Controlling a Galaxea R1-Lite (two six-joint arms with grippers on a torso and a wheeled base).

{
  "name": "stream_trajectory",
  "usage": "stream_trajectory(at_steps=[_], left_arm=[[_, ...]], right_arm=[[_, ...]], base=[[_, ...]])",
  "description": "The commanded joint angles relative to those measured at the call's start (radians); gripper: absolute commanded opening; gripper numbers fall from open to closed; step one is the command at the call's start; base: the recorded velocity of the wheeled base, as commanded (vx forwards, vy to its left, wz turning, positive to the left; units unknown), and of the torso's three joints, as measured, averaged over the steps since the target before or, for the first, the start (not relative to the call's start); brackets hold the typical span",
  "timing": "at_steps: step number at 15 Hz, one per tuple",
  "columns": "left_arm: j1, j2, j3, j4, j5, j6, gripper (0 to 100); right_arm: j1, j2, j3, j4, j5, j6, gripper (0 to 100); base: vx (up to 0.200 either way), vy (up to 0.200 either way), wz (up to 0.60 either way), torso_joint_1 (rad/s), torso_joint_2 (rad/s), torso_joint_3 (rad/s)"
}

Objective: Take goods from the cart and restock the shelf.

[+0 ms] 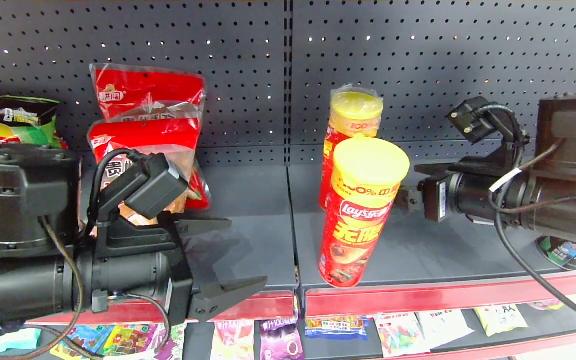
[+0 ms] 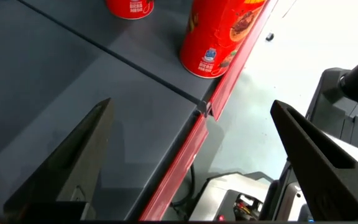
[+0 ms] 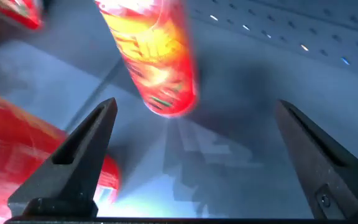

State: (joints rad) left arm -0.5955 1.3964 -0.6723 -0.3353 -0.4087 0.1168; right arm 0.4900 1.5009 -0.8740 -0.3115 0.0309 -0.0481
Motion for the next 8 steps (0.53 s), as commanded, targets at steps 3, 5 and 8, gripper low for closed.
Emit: stream_trajectory(at_steps=[3, 5, 8], left_arm=[[0.000, 0.053, -0.004, -0.001, 0.042, 0.004, 100], [0.000, 0.127, -0.035, -0.001, 0.044, 0.049, 100], [-0.004, 0.227, -0.102, -0.001, 0.062, 0.078, 100]], right_arm=[[-0.013, -0.128, 0.129, 0.002, -0.026, -0.001, 100], [-0.011, -0.245, 0.254, 0.002, -0.029, -0.004, 100], [0.001, -0.353, 0.380, 0.003, -0.023, -0.006, 100]], base=[[0.000, 0.000, 0.00, 0.000, 0.00, 0.000], [0.000, 0.000, 0.00, 0.000, 0.00, 0.000], [0.000, 0.000, 0.00, 0.000, 0.00, 0.000]])
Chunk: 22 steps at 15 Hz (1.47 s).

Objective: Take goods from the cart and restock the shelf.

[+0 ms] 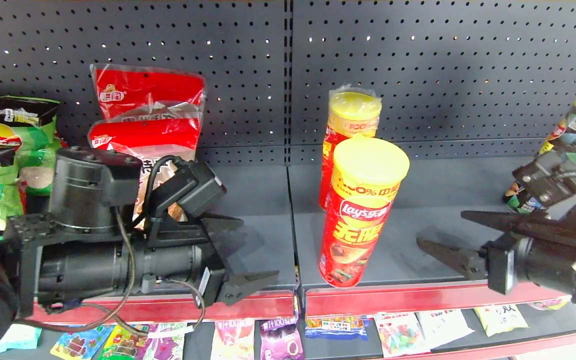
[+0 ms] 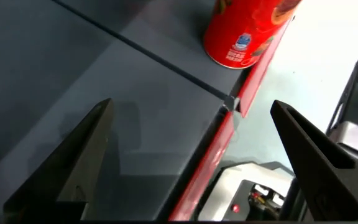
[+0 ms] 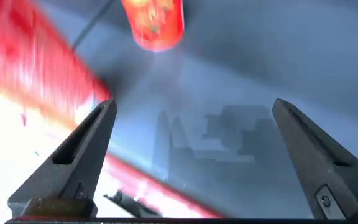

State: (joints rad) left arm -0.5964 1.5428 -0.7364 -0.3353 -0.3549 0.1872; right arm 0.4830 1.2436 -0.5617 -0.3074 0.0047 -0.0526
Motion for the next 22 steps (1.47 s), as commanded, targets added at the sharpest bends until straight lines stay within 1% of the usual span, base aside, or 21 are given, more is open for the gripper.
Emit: stream_trajectory(at_steps=[1, 3, 5, 6, 8, 10, 22], left_arm=[[-0.017, 0.109, -0.067, -0.001, 0.016, 0.008, 100], [-0.026, 0.157, -0.121, -0.001, 0.020, 0.008, 100], [-0.036, 0.191, -0.152, -0.001, 0.027, 0.012, 100], [-0.042, 0.223, -0.173, -0.001, 0.037, 0.017, 100], [-0.048, 0.255, -0.193, -0.001, 0.047, 0.041, 100], [-0.051, 0.280, -0.212, -0.001, 0.048, 0.049, 100], [-0.071, 0.312, -0.216, -0.001, 0.048, 0.049, 100]], right_arm=[[0.032, -0.112, 0.092, -0.001, 0.001, -0.001, 100], [0.040, -0.116, 0.098, -0.001, -0.003, -0.001, 100], [0.040, -0.118, 0.091, -0.002, -0.005, -0.001, 100], [0.040, -0.128, 0.083, -0.002, -0.005, -0.001, 100], [0.039, -0.133, 0.085, -0.002, -0.005, -0.001, 100], [0.037, -0.133, 0.080, -0.001, -0.005, -0.001, 100], [0.034, -0.130, 0.074, -0.002, -0.005, -0.001, 100]], base=[[0.000, 0.000, 0.00, 0.000, 0.00, 0.000], [0.000, 0.000, 0.00, 0.000, 0.00, 0.000], [0.000, 0.000, 0.00, 0.000, 0.00, 0.000], [0.000, 0.000, 0.00, 0.000, 0.00, 0.000], [0.000, 0.000, 0.00, 0.000, 0.00, 0.000], [0.000, 0.000, 0.00, 0.000, 0.00, 0.000], [0.000, 0.000, 0.00, 0.000, 0.00, 0.000]])
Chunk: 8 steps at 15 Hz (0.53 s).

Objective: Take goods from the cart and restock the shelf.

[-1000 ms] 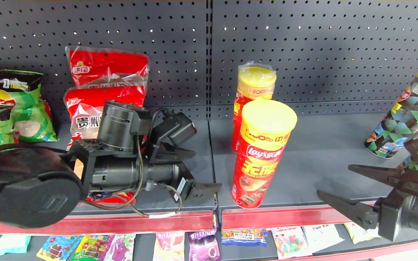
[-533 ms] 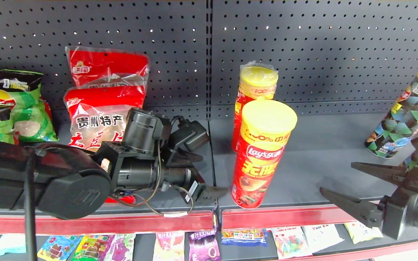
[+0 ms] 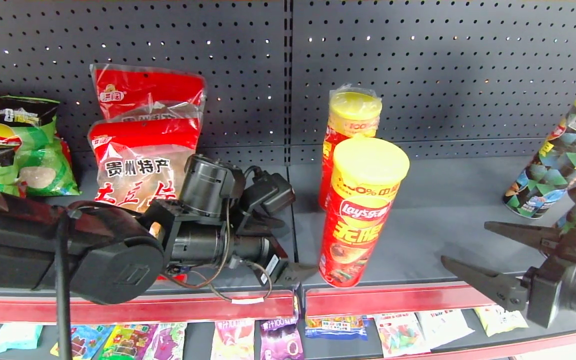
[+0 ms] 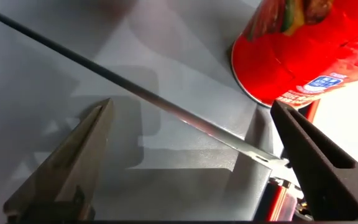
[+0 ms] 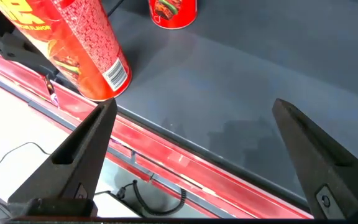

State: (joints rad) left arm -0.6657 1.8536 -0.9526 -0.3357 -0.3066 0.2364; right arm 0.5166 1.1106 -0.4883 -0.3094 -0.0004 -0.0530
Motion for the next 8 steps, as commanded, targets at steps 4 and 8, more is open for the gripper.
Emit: stream_trajectory(at_steps=[4, 8], left_arm=[[-0.011, 0.002, 0.000, 0.000, 0.000, 0.000, 100], [-0.020, 0.007, 0.000, -0.022, -0.002, -0.002, 100]], right_arm=[[0.000, 0.003, -0.001, -0.001, -0.001, -0.001, 100], [0.000, 0.003, 0.000, -0.001, -0.006, 0.001, 100]], base=[[0.000, 0.000, 0.00, 0.000, 0.00, 0.000], [0.000, 0.000, 0.00, 0.000, 0.00, 0.000]])
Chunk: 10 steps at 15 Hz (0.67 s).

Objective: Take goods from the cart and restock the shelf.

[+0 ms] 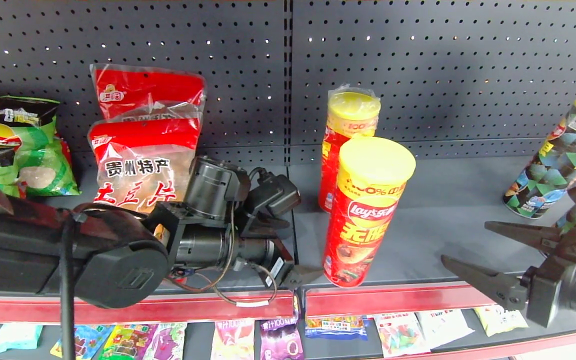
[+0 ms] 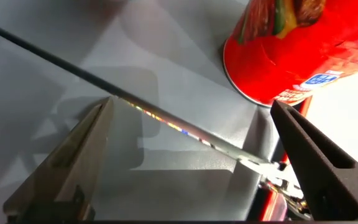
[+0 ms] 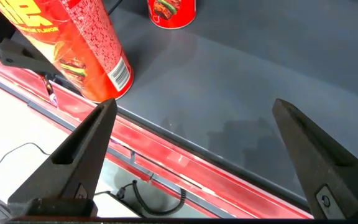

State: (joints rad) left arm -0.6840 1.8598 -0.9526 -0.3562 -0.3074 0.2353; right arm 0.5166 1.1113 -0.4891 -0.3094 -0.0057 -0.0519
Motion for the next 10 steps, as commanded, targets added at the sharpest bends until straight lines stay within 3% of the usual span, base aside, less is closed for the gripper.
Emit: stream_trajectory(at_steps=[1, 10], left_arm=[[-0.002, 0.002, 0.000, -0.001, -0.001, -0.001, 100], [-0.020, 0.002, 0.000, -0.003, -0.001, -0.001, 100]], right_arm=[[0.000, 0.002, 0.001, -0.001, 0.000, 0.000, 100], [0.000, 0.004, 0.000, -0.001, 0.000, 0.001, 100]], base=[[0.000, 0.000, 0.00, 0.000, 0.00, 0.000], [0.000, 0.000, 0.00, 0.000, 0.00, 0.000]])
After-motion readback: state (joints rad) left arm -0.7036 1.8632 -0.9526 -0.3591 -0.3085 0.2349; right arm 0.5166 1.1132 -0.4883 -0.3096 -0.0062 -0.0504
